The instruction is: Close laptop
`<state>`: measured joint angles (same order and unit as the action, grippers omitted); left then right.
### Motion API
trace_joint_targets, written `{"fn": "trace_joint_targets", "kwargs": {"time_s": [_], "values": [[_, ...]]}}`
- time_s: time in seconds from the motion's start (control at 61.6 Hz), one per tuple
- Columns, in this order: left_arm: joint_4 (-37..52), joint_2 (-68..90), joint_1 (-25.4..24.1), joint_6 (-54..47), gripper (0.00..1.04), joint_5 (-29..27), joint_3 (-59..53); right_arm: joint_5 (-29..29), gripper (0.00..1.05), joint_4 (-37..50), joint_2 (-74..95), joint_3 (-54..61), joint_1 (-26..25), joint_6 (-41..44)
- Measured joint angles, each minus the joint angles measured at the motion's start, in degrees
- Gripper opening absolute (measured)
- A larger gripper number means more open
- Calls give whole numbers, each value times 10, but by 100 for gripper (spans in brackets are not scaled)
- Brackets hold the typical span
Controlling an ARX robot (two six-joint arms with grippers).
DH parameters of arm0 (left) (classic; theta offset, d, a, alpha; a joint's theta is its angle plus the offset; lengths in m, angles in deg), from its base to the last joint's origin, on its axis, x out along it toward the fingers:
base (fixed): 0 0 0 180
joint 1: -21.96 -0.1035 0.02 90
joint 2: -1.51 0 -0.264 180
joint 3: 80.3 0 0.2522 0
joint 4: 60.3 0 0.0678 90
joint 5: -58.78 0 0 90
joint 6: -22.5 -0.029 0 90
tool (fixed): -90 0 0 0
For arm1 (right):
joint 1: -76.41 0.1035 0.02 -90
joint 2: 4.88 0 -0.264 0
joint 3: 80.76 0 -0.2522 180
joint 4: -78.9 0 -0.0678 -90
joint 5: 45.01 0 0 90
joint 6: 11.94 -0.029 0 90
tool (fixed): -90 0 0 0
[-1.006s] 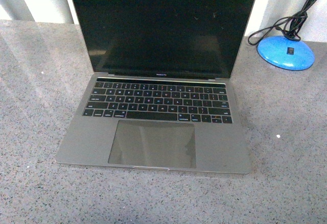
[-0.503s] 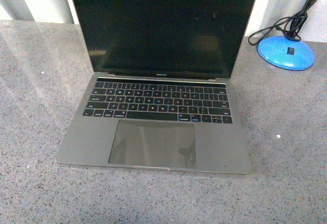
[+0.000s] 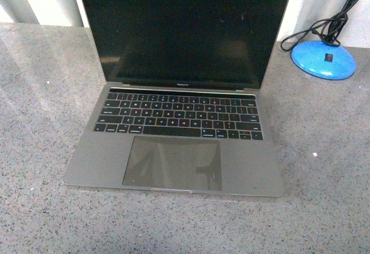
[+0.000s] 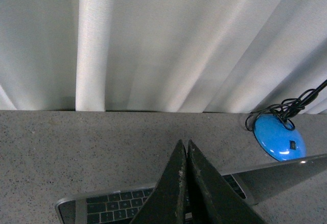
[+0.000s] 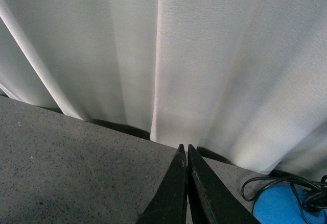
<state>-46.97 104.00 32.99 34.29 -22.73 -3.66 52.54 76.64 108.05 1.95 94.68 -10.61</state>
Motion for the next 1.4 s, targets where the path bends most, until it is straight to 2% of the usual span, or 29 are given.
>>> {"fn": "trace_joint_targets", "kwargs": {"time_s": [0.454, 0.698, 1.395], "values": [[-5, 45, 28, -43, 4, -43, 48, -28, 1, 14, 3, 5, -1, -42], [-66, 59, 34, -65, 4, -65, 70, -30, 1, 18, 11, 14, -1, -65], [-104, 101, 33, -84, 4, -83, 131, -38, 1, 4, 38, 8, -1, -120]]}}
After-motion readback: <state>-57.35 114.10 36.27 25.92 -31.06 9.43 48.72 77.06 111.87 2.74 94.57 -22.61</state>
